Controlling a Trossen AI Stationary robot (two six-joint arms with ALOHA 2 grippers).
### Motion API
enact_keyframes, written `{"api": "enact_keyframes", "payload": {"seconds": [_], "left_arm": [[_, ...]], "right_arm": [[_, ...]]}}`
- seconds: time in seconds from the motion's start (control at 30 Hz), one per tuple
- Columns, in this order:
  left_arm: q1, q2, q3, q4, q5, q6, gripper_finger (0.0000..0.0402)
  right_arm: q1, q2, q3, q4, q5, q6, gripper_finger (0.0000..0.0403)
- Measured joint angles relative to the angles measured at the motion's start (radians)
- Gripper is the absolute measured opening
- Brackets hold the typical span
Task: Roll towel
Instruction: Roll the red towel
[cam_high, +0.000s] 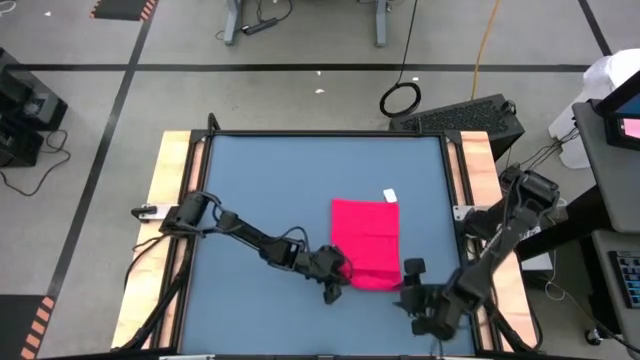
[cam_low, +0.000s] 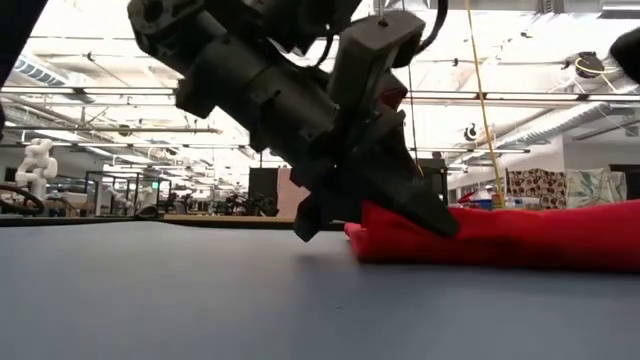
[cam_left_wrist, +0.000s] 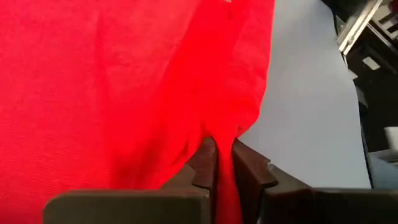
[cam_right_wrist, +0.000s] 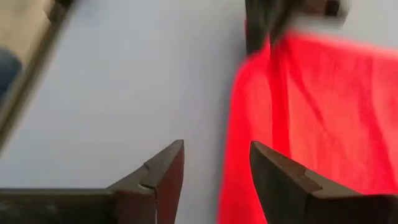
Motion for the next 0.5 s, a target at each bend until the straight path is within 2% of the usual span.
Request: {"api": "enact_keyframes", "payload": {"seconds": [0.13, 0.37, 0.43, 0.5], "left_arm": [[0.021, 0.0, 0.0, 0.0, 0.033, -0.081, 0.0022], [0.024, -0.005, 0.004, -0.089, 0.035, -0.156, 0.0029], [0.019, -0.006, 0.005, -0.108, 0.034, -0.17, 0.003], [0.016, -0.006, 0.005, -0.11, 0.033, -0.174, 0.003]], "right_arm": [[0.079, 0.074, 0.0, 0.092, 0.205, -0.022, 0.0173], [0.113, 0.29, 0.0, 0.174, 0.501, 0.017, 0.0174], [0.117, 0.342, 0.0, 0.207, 0.563, 0.047, 0.0177], [0.118, 0.377, 0.0, 0.206, 0.565, 0.1, 0.0184]]}}
